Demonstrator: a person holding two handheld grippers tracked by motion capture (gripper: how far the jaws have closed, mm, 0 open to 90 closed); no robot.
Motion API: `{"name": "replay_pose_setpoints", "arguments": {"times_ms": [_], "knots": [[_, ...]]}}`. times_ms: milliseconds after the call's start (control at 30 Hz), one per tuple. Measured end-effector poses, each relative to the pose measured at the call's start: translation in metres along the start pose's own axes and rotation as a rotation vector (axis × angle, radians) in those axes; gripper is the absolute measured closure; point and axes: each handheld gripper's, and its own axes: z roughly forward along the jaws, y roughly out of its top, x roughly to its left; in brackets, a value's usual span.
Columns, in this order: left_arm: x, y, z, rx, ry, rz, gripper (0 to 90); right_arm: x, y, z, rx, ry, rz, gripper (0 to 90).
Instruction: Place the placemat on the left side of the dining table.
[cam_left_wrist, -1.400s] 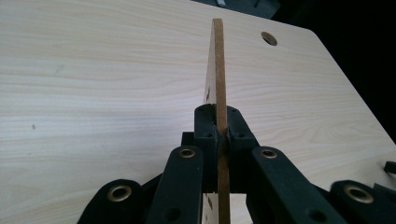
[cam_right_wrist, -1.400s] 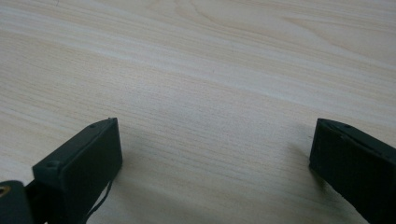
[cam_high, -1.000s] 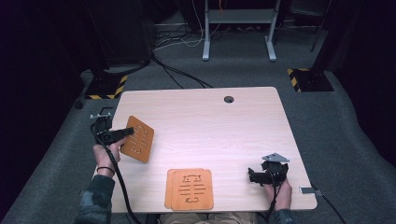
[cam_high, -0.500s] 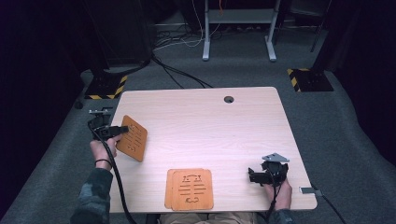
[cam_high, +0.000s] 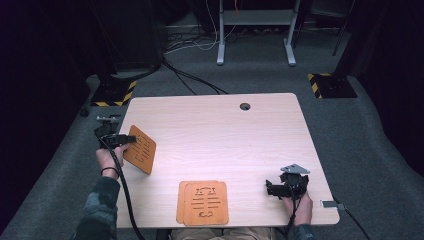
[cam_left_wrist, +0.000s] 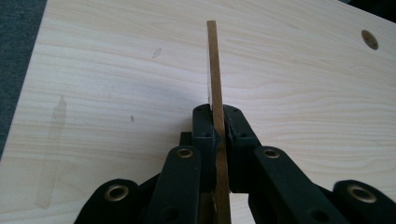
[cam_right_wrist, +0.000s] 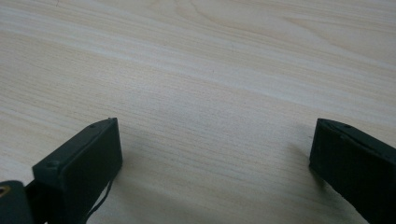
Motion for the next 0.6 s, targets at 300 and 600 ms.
{"name": "replay_pose_setpoints", "arguments": {"times_ms": [300,600], "knots": [[0.005,0.002,0.003,0.023,0.071,0.054,76.7,0.000,0.000,0.000,0.000,-0.001,0.001,1.5],[0.011,0.000,0.007,0.043,0.116,0.077,69.5,0.000,0.000,0.000,0.001,0.001,0.000,1.5]]}}
